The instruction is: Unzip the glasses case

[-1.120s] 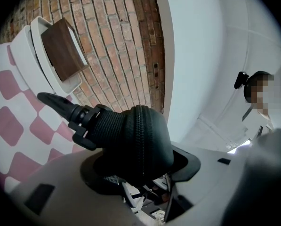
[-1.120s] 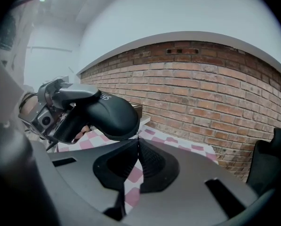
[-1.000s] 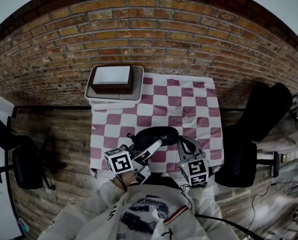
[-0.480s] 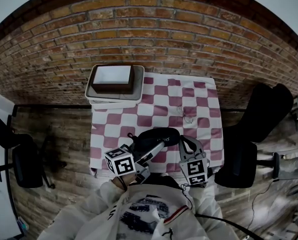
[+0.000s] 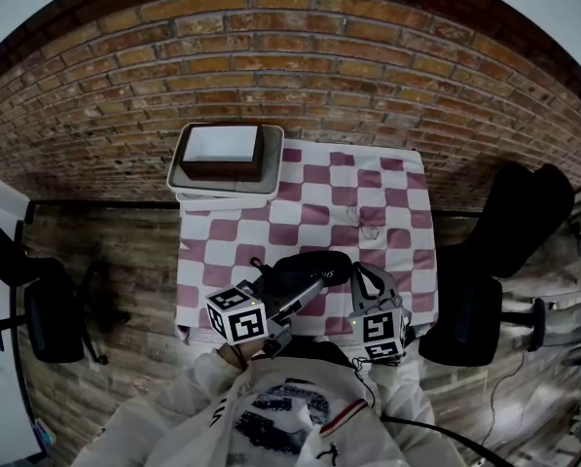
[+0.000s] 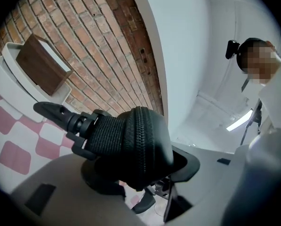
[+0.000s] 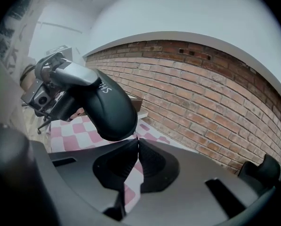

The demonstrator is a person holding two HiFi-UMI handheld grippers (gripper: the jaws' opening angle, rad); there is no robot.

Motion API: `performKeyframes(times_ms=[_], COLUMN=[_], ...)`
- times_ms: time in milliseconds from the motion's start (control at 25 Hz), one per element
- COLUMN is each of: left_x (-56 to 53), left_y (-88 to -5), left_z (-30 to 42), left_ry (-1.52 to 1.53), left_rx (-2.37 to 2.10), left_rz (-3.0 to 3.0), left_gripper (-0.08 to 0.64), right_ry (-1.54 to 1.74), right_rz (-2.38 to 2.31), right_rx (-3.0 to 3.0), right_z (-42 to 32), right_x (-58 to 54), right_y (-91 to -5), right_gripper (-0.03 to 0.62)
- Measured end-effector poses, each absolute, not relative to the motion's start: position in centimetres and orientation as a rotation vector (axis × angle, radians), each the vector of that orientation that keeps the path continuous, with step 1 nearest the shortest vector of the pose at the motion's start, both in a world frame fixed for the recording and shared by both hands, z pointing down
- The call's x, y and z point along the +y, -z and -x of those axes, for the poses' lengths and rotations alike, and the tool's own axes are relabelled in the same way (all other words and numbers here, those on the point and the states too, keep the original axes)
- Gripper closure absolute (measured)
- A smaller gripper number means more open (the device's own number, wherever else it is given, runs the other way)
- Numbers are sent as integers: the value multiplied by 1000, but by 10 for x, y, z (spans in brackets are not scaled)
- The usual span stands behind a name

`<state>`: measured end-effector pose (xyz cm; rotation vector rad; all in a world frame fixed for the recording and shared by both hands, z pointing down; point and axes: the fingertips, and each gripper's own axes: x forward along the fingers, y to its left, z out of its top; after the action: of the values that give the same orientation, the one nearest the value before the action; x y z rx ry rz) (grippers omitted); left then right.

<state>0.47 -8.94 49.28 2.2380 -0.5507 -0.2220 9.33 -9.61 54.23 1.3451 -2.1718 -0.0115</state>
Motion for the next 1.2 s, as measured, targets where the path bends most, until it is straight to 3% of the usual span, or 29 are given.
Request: performKeyframes(times_ms=[1200], left_x=[-75], left_y=[-504], left_z=[-18], left_ry=[-55], left_rx=[-527], left_rz=[-2442], left_gripper=[318], right_ry=[196], right_rz=[-1277], right_rx=[-2058], right_z=[-97], right_x=[-95], right_y=[-549], right_gripper=[577])
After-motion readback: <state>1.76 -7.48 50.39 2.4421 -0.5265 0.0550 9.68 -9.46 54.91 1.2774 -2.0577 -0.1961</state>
